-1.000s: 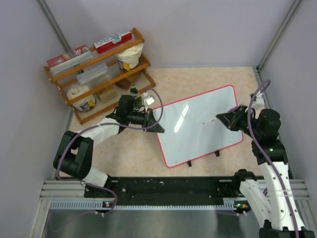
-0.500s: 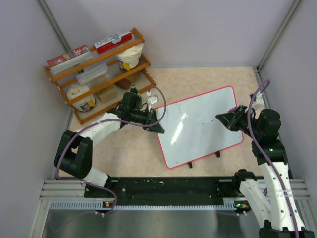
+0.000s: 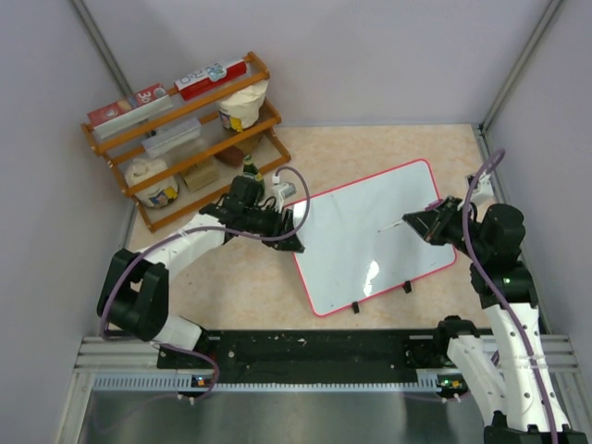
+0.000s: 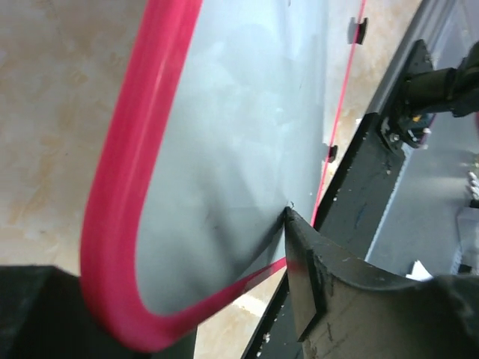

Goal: Write a sentence on the whiteboard
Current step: Move the whiteboard to the center of the board.

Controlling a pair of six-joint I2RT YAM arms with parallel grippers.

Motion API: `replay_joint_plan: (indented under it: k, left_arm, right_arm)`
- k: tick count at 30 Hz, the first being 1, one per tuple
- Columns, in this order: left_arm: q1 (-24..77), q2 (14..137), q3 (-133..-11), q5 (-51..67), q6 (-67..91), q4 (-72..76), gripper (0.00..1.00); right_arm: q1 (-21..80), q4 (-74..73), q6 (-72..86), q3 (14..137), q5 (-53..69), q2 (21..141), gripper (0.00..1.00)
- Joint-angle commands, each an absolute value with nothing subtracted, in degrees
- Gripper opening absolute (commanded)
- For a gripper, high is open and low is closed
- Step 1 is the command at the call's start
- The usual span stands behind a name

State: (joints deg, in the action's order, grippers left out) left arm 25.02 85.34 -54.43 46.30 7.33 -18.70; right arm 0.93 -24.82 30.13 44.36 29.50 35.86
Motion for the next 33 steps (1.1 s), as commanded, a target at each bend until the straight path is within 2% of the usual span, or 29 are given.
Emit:
replay_joint_plan:
  k: [1, 6, 14, 22, 26, 33]
  left_arm:
    - [25.2, 80.6, -53.1, 37.6, 6.2, -19.7, 0.54]
    - [25.3, 74.1, -51.0, 32.7, 8.3, -18.0, 0.65]
    - [25.2, 61.3, -45.4, 20.1, 13.1, -17.8, 0.75]
    - [25.3, 52.0, -45.4, 22.2, 19.9, -22.9, 0.78]
    - [25.3, 47.4, -44.5, 21.3, 19.3, -26.5, 0.78]
    - [25.3, 34.6, -34.5, 22.0, 22.9, -23.6, 0.81]
  right_arm:
    - [0.3, -21.9, 30.6, 46.7, 29.9, 34.6, 0.00]
    - [0.3, -21.9, 30.8, 46.8, 30.4, 34.6, 0.00]
    - [0.3, -20.9, 31.0, 46.0, 32.4, 34.6, 0.00]
    - [0.2, -24.3, 28.9, 46.6, 34.7, 36.3, 0.00]
    - [0.3, -26.0, 28.8, 42.2, 34.1, 30.4, 0.00]
    - [0.3, -27.9, 30.2, 33.8, 33.4, 18.0, 0.00]
